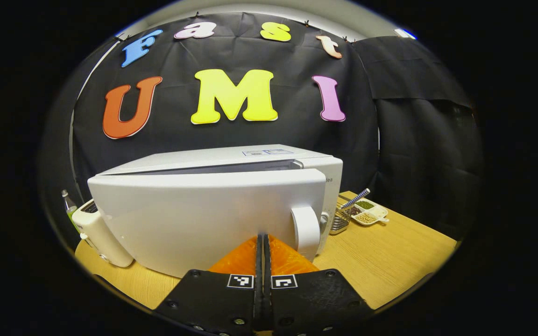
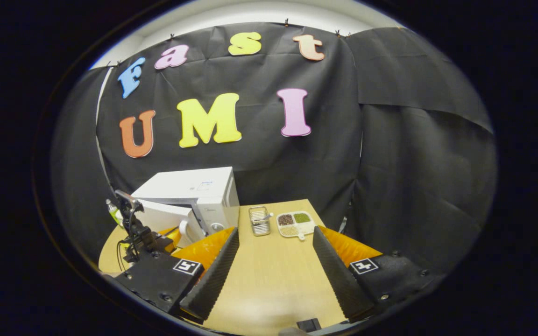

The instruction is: Open the microwave oven with the left hand, put the food in, and close the microwave oven.

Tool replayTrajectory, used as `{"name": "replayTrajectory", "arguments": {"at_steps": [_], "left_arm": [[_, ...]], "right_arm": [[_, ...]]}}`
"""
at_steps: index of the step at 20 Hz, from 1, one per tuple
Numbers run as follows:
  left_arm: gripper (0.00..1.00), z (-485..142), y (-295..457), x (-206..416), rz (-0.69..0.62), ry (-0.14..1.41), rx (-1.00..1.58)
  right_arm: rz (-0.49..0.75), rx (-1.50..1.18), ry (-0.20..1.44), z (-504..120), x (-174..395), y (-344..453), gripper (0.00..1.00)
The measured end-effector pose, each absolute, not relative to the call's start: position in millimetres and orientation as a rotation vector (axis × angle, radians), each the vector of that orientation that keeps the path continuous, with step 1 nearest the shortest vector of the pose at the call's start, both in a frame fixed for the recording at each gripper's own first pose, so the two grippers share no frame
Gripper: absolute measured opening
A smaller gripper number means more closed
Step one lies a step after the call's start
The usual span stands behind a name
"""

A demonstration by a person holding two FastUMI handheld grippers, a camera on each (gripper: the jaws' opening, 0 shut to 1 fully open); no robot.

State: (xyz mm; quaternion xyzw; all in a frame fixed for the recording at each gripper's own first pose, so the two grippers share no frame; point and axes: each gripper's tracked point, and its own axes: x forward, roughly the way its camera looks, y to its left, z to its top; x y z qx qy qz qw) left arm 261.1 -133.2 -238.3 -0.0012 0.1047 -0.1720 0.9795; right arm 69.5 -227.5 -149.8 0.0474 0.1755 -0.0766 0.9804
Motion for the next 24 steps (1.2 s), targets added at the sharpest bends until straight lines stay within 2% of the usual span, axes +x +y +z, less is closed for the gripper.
{"name": "replayTrajectory", "arguments": {"at_steps": [4, 5, 6, 15, 24], "left_arm": [[0.0, -236, -144, 282, -0.342, 0.215, -0.016], [0.0, -235, -145, 287, -0.339, 0.212, -0.021], [0.0, -235, -146, 289, -0.333, 0.214, -0.024], [0.0, -236, -148, 292, -0.334, 0.193, -0.034], [0.0, -234, -122, 285, -0.248, 0.241, -0.06]], "right_arm": [[-0.179, 0.111, 0.37, -154, 71, -239, 1.0], [-0.185, 0.111, 0.37, -155, 71, -240, 0.92], [-0.191, 0.112, 0.371, -154, 71, -243, 1.0], [-0.219, 0.129, 0.378, -157, 70, -245, 1.0], [-0.21, 0.135, 0.349, -154, 73, -229, 1.0]]}}
